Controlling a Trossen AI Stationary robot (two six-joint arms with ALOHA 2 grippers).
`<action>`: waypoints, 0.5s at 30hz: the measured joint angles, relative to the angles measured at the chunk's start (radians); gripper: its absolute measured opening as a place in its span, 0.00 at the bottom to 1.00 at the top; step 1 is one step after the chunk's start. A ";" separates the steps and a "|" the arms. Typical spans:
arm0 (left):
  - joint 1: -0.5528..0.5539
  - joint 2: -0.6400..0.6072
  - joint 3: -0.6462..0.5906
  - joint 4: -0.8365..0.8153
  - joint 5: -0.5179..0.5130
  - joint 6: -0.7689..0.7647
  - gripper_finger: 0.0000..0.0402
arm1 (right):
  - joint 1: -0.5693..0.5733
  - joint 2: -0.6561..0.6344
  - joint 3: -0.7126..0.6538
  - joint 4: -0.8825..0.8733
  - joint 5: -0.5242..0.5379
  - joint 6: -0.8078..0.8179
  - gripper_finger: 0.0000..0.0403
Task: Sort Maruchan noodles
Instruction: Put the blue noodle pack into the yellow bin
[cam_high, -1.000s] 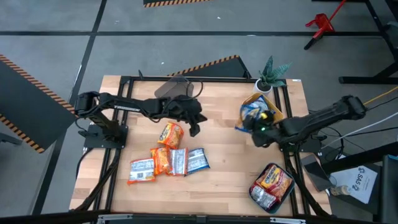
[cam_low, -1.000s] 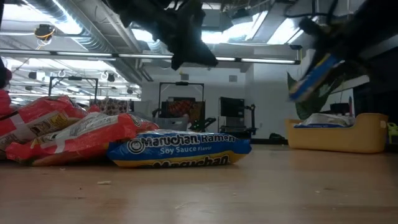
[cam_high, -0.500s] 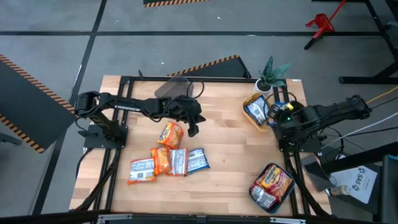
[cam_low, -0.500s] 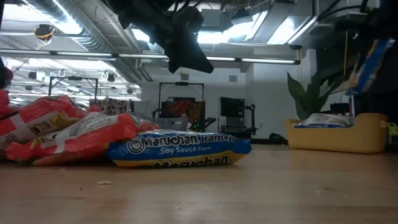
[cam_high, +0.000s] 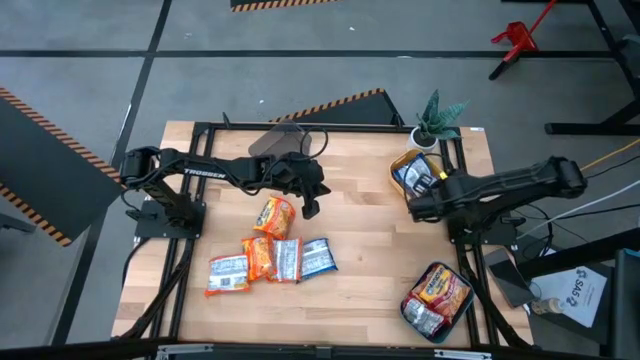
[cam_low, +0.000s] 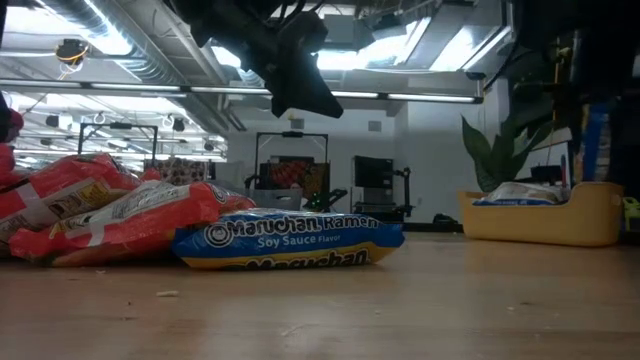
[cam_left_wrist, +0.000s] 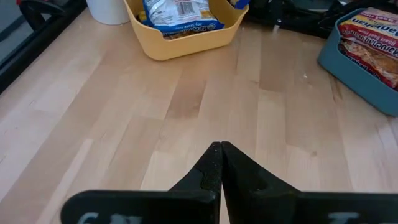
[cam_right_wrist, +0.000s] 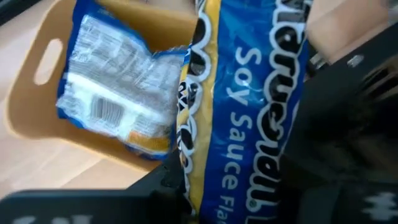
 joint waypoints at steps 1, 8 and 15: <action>0.000 0.000 0.000 0.000 0.001 0.001 0.00 | -0.009 0.011 0.002 -0.001 0.001 0.000 0.26; 0.000 0.000 0.001 -0.003 0.007 0.013 0.00 | -0.069 0.041 0.001 0.062 -0.031 0.000 0.24; 0.000 0.000 0.001 -0.007 0.026 0.026 0.00 | -0.122 0.043 0.001 0.061 -0.070 -0.005 0.27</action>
